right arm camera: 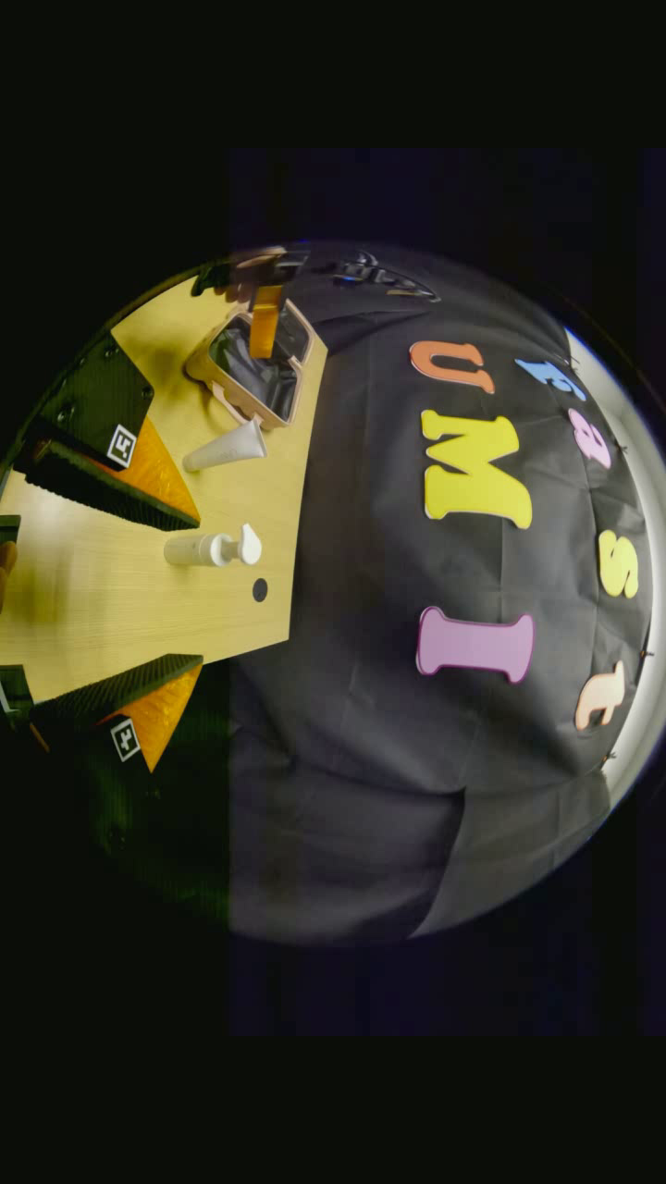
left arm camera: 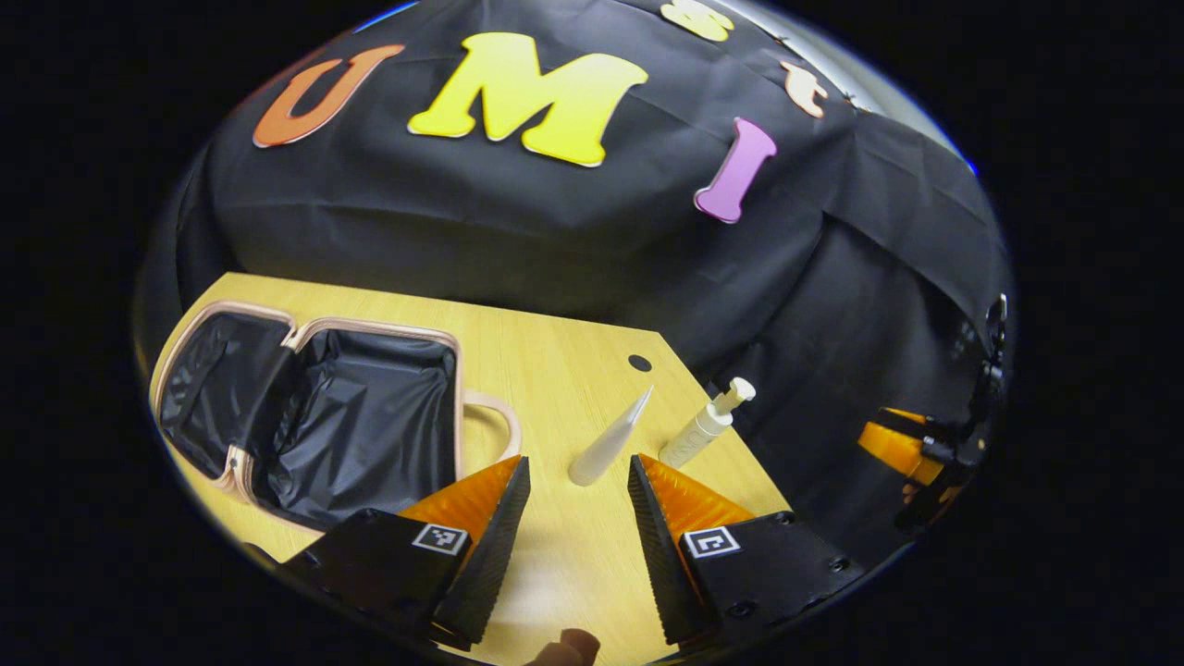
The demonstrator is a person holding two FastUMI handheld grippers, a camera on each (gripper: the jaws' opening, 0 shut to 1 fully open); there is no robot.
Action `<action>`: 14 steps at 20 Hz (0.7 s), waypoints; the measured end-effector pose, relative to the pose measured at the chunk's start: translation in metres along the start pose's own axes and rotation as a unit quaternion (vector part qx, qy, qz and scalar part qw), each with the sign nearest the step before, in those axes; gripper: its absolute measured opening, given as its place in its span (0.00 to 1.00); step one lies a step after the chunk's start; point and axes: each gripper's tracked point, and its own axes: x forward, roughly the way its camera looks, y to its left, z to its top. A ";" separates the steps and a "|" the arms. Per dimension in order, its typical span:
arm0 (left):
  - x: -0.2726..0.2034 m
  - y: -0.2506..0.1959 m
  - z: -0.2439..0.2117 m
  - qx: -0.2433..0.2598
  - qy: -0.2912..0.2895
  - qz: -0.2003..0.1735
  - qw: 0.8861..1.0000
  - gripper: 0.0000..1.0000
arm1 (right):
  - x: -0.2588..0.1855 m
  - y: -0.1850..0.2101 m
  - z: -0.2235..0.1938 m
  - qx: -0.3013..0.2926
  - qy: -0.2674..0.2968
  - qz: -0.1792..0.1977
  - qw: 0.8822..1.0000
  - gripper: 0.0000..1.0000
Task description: First open the suitcase, pack the skin care products into it, and then close the suitcase.
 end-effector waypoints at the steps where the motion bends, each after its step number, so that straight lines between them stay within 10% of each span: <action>1: 0.013 -0.003 -0.005 0.016 0.005 0.004 1.000 0.70 | 0.002 -0.005 -0.002 0.001 0.004 0.000 1.000 0.80; 7: 0.095 -0.017 -0.049 0.091 0.041 -0.003 0.995 0.70 | 0.012 -0.034 -0.016 -0.031 0.025 0.000 0.999 0.80; 14: 0.165 -0.006 -0.056 0.040 0.029 0.014 0.999 0.71 | 0.037 -0.051 -0.038 -0.062 0.051 0.019 0.997 0.80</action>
